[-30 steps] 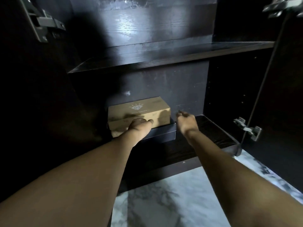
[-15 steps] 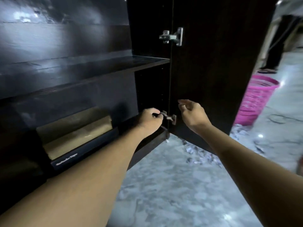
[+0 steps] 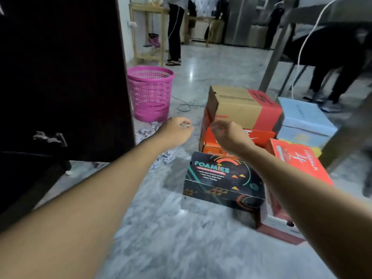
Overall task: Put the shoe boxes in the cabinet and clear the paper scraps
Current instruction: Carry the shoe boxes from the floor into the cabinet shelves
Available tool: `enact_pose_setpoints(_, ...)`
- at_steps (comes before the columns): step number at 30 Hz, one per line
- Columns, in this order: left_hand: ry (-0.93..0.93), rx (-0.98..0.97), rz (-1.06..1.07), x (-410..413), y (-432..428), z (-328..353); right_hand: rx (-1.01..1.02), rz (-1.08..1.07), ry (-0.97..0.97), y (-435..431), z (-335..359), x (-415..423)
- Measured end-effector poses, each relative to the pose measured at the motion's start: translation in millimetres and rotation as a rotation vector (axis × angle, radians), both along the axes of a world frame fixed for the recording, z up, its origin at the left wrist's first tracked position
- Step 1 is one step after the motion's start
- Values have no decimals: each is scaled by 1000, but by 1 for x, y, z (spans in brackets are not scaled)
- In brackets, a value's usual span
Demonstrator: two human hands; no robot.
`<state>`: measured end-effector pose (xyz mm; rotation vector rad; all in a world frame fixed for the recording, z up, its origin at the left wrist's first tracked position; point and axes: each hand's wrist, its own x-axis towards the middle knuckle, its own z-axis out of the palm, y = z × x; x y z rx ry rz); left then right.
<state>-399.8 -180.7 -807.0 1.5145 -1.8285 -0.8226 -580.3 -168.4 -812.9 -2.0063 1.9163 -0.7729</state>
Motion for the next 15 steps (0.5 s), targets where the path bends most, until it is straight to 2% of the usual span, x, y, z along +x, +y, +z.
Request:
enact_pose_setpoints(7,-63,241,-49,-86,-3,-114,598,-139,122,6,-94,-107)
enact_pose_setpoints(11,-264,340,28,-92,-5,-181,667,-184,157,11,-136,-119)
enact_pose_setpoints(15,-281,382,147,-89,-13,-217,704,-361,88,-6,-202,-139)
